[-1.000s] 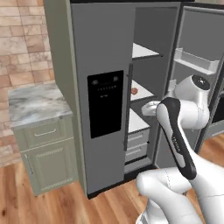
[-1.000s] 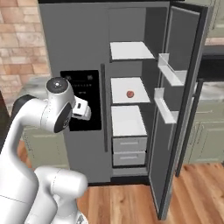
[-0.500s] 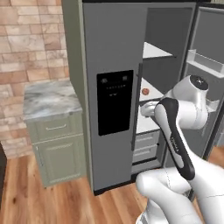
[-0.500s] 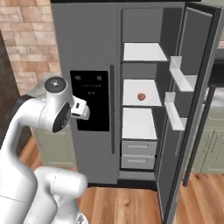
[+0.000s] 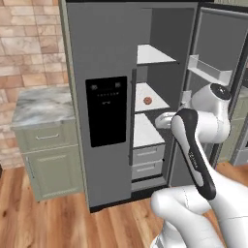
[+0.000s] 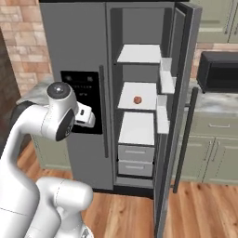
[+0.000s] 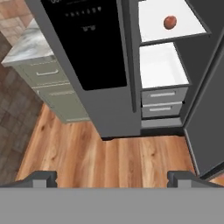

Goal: Retrieve the orange and peach from the fridge and place them into the bowl on the dining table.

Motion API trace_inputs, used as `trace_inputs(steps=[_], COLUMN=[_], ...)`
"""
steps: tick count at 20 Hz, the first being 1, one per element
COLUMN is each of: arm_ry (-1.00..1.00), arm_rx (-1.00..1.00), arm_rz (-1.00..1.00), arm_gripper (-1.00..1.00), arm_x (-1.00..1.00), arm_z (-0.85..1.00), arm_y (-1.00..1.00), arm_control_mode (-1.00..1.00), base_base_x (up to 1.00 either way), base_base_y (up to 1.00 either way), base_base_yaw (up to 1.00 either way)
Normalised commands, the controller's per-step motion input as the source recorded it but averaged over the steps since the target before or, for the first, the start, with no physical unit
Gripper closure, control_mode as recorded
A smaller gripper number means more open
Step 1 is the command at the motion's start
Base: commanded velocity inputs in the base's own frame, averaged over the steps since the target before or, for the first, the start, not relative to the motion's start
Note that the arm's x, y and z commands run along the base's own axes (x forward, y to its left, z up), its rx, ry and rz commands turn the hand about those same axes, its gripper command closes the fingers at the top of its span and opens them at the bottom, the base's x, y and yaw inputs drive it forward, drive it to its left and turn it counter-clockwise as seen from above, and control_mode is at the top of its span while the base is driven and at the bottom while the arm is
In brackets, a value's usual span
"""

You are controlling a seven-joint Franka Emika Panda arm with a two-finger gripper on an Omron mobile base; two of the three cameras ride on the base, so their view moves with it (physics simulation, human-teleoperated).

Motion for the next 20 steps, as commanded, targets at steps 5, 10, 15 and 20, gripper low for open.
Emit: trace_inputs(steps=[5, 10, 15, 20], arm_ry=[0.0, 0.0, 0.0, 0.0], arm_rx=[0.0, 0.0, 0.0, 0.0], arm_rz=[0.0, 0.0, 0.0, 0.0], arm_gripper=[-1.0, -1.0, -1.0, -1.0], arm_x=[0.0, 0.0, 0.0, 0.0], arm_z=[0.0, 0.0, 0.0, 0.0], arm_y=[0.0, 0.0, 0.0, 0.0], arm_control_mode=[1.0, 1.0, 1.0, 1.0], base_base_x=[0.01, 0.21, 0.19, 0.36], base_base_y=[-0.16, -0.13, -0.56, -0.43], base_base_yaw=[0.12, 0.1, 0.02, -0.11])
